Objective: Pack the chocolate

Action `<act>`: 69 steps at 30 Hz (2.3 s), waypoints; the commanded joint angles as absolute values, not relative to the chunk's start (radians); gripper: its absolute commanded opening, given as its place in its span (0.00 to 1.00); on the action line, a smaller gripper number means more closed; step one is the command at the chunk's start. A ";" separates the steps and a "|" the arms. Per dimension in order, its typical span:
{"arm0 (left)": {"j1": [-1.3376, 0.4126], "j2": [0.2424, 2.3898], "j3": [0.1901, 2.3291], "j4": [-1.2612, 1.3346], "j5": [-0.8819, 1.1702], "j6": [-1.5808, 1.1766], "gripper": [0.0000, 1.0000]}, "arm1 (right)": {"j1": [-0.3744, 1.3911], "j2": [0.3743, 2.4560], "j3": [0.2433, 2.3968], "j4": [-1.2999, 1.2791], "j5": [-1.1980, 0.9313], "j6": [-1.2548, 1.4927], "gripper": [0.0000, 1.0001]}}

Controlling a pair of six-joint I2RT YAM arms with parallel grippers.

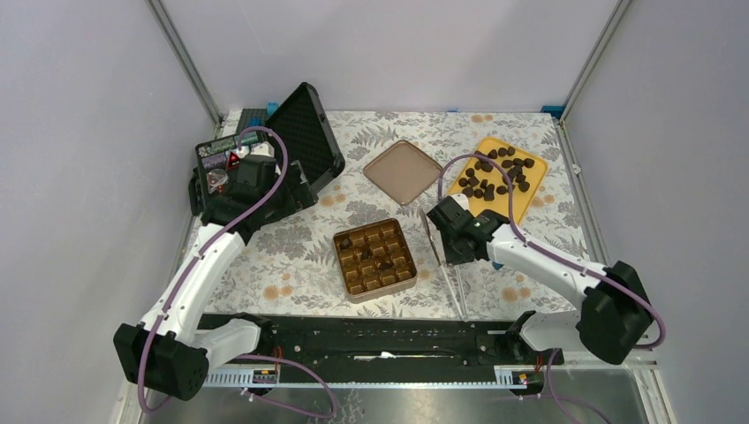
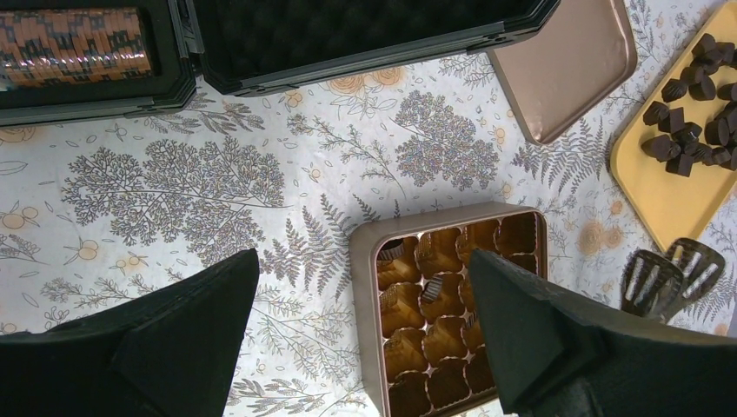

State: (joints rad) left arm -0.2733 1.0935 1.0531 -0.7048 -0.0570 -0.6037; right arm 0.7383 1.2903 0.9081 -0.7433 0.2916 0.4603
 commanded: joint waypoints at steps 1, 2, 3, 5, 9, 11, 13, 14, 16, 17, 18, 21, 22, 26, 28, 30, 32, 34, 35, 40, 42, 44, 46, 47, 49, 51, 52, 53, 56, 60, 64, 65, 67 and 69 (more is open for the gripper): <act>-0.268 1.062 1.048 -0.665 -0.048 -0.612 0.99 | 0.714 1.369 0.898 -0.650 0.379 0.441 0.03; -0.269 1.062 1.048 -0.666 -0.048 -0.613 0.99 | 0.705 1.389 0.896 -0.630 0.390 0.440 0.04; -0.269 1.060 1.048 -0.665 -0.046 -0.614 0.99 | 0.696 1.410 0.893 -0.608 0.394 0.437 0.04; -0.269 1.060 1.048 -0.666 -0.044 -0.612 0.99 | 0.674 1.445 0.900 -0.562 0.392 0.433 0.09; -0.269 1.059 1.057 -0.676 -0.044 -0.605 0.99 | 0.646 1.465 0.939 -0.524 0.370 0.419 0.52; -0.269 1.054 1.056 -0.681 -0.047 -0.603 0.99 | 0.640 1.460 0.951 -0.520 0.372 0.417 0.64; -0.268 1.050 1.052 -0.681 -0.050 -0.603 0.99 | 0.636 1.448 0.952 -0.519 0.361 0.419 0.67; -0.269 1.049 1.050 -0.681 -0.051 -0.604 0.99 | 0.636 1.438 0.944 -0.517 0.350 0.424 0.69; -0.270 1.051 1.047 -0.680 -0.048 -0.606 0.99 | 0.637 1.404 0.910 -0.499 0.304 0.435 0.76; -0.269 1.051 1.046 -0.679 -0.047 -0.607 0.99 | 0.637 1.379 0.871 -0.485 0.275 0.441 0.82; -0.269 1.052 1.046 -0.680 -0.046 -0.609 0.99 | 0.637 1.351 0.836 -0.464 0.251 0.445 0.86; -0.269 1.056 1.044 -0.673 -0.043 -0.610 0.99 | 0.636 1.261 0.721 -0.404 0.206 0.465 0.95; -0.269 1.058 1.043 -0.670 -0.041 -0.611 0.99 | 0.636 1.242 0.698 -0.398 0.198 0.473 0.96; -0.269 1.068 1.043 -0.656 -0.027 -0.617 0.99 | 0.636 1.220 0.647 -0.393 0.186 0.506 0.96; -0.270 1.075 1.044 -0.651 -0.018 -0.620 0.99 | 0.637 1.226 0.643 -0.386 0.192 0.517 0.92; -0.270 1.080 1.047 -0.649 -0.010 -0.623 0.99 | 0.636 1.237 0.644 -0.382 0.208 0.524 0.87; -0.270 1.081 1.049 -0.649 -0.009 -0.624 0.99 | 0.636 1.245 0.637 -0.367 0.220 0.531 0.82; -0.270 1.082 1.052 -0.649 -0.009 -0.625 0.99 | 0.636 1.255 0.625 -0.346 0.229 0.534 0.80; -0.270 1.082 1.053 -0.650 -0.009 -0.623 0.99 | 0.638 1.261 0.619 -0.337 0.234 0.536 0.79; -0.270 1.084 1.058 -0.648 -0.009 -0.626 0.99 | 0.644 1.306 0.607 -0.305 0.238 0.527 0.72; -0.270 1.087 1.060 -0.649 -0.008 -0.625 0.99 | 0.662 1.329 0.613 -0.306 0.256 0.523 0.70; -0.270 1.088 1.060 -0.649 -0.008 -0.625 0.99 | 0.680 1.352 0.623 -0.310 0.281 0.525 0.68; -0.270 1.088 1.060 -0.649 -0.008 -0.627 0.99 | 0.697 1.377 0.638 -0.317 0.307 0.532 0.62; -0.269 1.088 1.059 -0.649 -0.008 -0.627 0.99 | 0.706 1.393 0.649 -0.326 0.327 0.537 0.61; -0.270 1.086 1.058 -0.649 -0.008 -0.625 0.99 | 0.720 1.418 0.667 -0.337 0.352 0.541 0.60; -0.269 1.085 1.059 -0.649 -0.008 -0.624 0.99 | 0.726 1.438 0.677 -0.337 0.356 0.544 0.59; -0.270 1.084 1.059 -0.649 -0.009 -0.622 0.99 | 0.729 1.444 0.681 -0.338 0.356 0.545 0.57; -0.270 1.083 1.059 -0.649 -0.010 -0.623 0.99 | 0.732 1.449 0.686 -0.339 0.356 0.546 0.56; -0.270 1.080 1.054 -0.649 -0.016 -0.621 0.99 | 0.736 1.457 0.693 -0.335 0.356 0.553 0.53; -0.269 1.083 1.052 -0.649 -0.016 -0.622 0.99 | 0.741 1.461 0.702 -0.332 0.359 0.568 0.57; -0.270 1.081 1.054 -0.649 -0.016 -0.621 0.99 | 0.746 1.473 0.706 -0.344 0.365 0.590 0.71; -0.270 1.080 1.054 -0.649 -0.017 -0.621 0.99 | 0.748 1.475 0.705 -0.345 0.368 0.595 0.71; -0.269 1.078 1.053 -0.648 -0.017 -0.621 0.99 | 0.756 1.477 0.700 -0.345 0.369 0.607 0.71; -0.269 1.080 1.053 -0.648 -0.017 -0.620 0.99 | 0.762 1.482 0.696 -0.349 0.362 0.618 0.70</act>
State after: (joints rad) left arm -0.2733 1.0840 1.0393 -0.6865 -0.0177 -0.6216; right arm 0.7383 1.4525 0.6926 -0.3187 0.3412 0.5823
